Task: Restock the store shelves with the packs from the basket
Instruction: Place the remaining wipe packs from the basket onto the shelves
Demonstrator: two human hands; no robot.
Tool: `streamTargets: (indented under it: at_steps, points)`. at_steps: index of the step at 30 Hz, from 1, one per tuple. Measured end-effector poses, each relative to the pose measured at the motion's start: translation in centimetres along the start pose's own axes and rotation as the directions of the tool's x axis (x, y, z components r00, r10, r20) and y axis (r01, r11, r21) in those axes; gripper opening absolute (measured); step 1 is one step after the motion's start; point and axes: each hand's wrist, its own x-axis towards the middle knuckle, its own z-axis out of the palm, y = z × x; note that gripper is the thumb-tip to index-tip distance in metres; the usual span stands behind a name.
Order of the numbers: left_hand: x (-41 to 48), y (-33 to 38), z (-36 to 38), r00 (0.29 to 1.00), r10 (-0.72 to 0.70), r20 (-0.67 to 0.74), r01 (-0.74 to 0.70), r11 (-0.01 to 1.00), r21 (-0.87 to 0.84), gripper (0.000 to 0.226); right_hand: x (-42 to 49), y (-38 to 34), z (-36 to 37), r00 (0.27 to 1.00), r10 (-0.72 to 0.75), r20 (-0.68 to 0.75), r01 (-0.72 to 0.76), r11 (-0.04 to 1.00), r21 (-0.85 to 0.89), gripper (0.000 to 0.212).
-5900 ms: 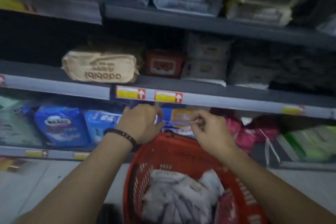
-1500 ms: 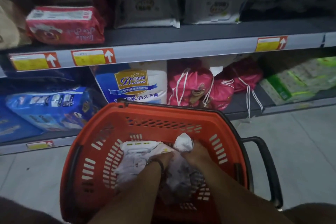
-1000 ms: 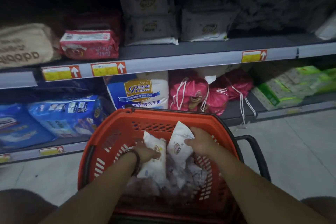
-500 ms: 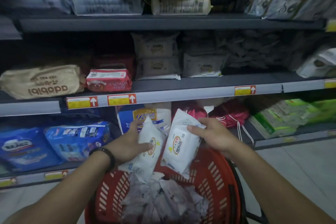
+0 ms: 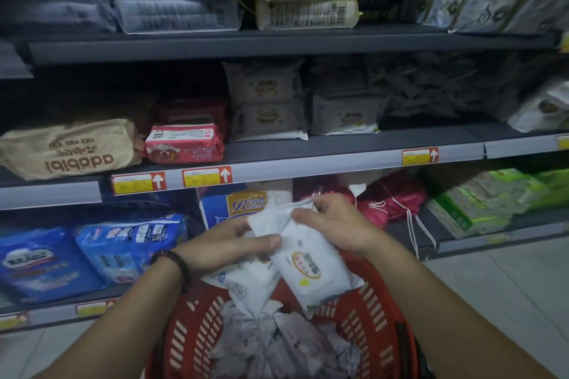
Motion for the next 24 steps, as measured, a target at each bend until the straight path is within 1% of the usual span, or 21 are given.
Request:
streamTargets:
  at_steps: [2, 3, 5, 6, 7, 8, 9, 10, 11, 12, 13, 14, 16, 17, 19, 20, 22, 24]
  points:
    - [0.1, -0.1, 0.2, 1.0, 0.004, 0.011, -0.004, 1.0, -0.017, 0.041, -0.1, -0.5, 0.0, 0.99, 0.024, 0.136, -0.013, 0.997, -0.081, 0.015]
    - [0.2, -0.2, 0.4, 1.0, 0.004, 0.016, -0.004, 1.0, -0.008, 0.037, 0.0, -0.4, 0.2, 0.987, 0.036, 0.156, -0.018, 0.994, -0.112, 0.017]
    - [0.5, -0.4, 0.7, 1.0, 0.006, 0.007, -0.006, 1.0, 0.013, 0.032, 0.1, -0.2, 0.7, 0.994, 0.052, 0.098, -0.038, 0.989, -0.142, 0.016]
    - [0.6, -0.5, 0.8, 1.0, 0.012, -0.024, -0.012, 1.0, 0.013, 0.03, 0.3, -0.2, 0.9, 0.999, 0.038, 0.036, -0.031, 0.982, -0.186, 0.017]
    - [0.7, -0.6, 0.9, 0.998, 0.018, -0.067, -0.018, 1.0, 0.006, 0.028, 0.4, -0.1, 1.2, 0.998, 0.01, -0.063, -0.026, 0.964, -0.265, 0.022]
    - [0.8, -0.7, 0.9, 0.993, 0.028, -0.118, -0.028, 1.0, 0.006, 0.026, 0.6, 0.0, 1.3, 0.978, -0.024, -0.207, -0.047, 0.941, -0.334, 0.032]
    - [0.9, -0.8, 0.8, 0.983, 0.044, -0.18, -0.042, 0.999, 0.017, 0.024, 0.5, -0.1, 1.5, 0.922, -0.069, -0.382, -0.082, 0.927, -0.366, 0.041]
    - [1.0, -0.8, 0.8, 0.967, 0.06, -0.248, -0.055, 0.998, 0.028, 0.023, 0.2, -0.2, 1.7, 0.839, -0.116, -0.531, -0.113, 0.918, -0.38, 0.046]
    - [1.0, -0.9, 0.9, 0.946, 0.068, -0.316, -0.064, 0.998, 0.026, 0.022, -0.3, -0.3, 2.0, 0.759, -0.17, -0.628, -0.13, 0.906, -0.402, 0.043]
    - [1.1, -0.9, 1.0, 0.921, 0.072, -0.383, -0.078, 0.997, 0.0, 0.021, -0.9, -0.3, 2.2, 0.711, -0.204, -0.673, -0.143, 0.895, -0.423, 0.037]
    - [1.1, -0.8, 1.1, 0.892, 0.076, -0.446, -0.101, 0.994, -0.033, 0.02, -1.5, 0.1, 2.6, 0.699, -0.198, -0.687, -0.172, 0.886, -0.431, 0.033]
    - [1.0, -0.7, 1.3, 0.862, 0.078, -0.5, -0.127, 0.99, -0.065, 0.02, -1.9, 0.4, 3.0, 0.715, -0.158, -0.681, -0.208, 0.882, -0.423, 0.033]
    - [0.9, -0.1, 1.6, 0.82, 0.074, -0.567, -0.175, 0.977, -0.125, 0.02, -2.2, 1.0, 4.2, 0.768, -0.02, -0.64, -0.243, 0.916, -0.32, 0.049]
    - [0.8, 0.2, 1.8, 0.809, 0.084, -0.582, -0.196, 0.972, -0.132, 0.02, -2.0, 1.2, 4.8, 0.789, 0.036, -0.613, -0.219, 0.949, -0.226, 0.06]
    - [0.7, 0.7, 2.0, 0.8, 0.147, -0.582, -0.225, 0.972, -0.065, 0.021, -1.0, 1.8, 6.0, 0.811, 0.07, -0.581, -0.144, 0.986, -0.081, 0.077]
    - [0.7, 0.9, 2.1, 0.803, 0.186, -0.567, -0.23, 0.973, -0.007, 0.022, -0.4, 2.1, 6.4, 0.807, 0.07, -0.587, -0.134, 0.989, -0.066, 0.083]
    - [0.8, 1.3, 2.2, 0.813, 0.239, -0.531, -0.23, 0.969, 0.084, 0.022, 0.1, 2.0, 7.0, 0.798, 0.07, -0.599, -0.142, 0.987, -0.073, 0.086]
    - [0.8, 1.7, 2.2, 0.829, 0.249, -0.5, -0.243, 0.967, 0.079, 0.021, 0.0, 1.6, 6.9, 0.766, 0.056, -0.641, -0.16, 0.982, -0.105, 0.088]
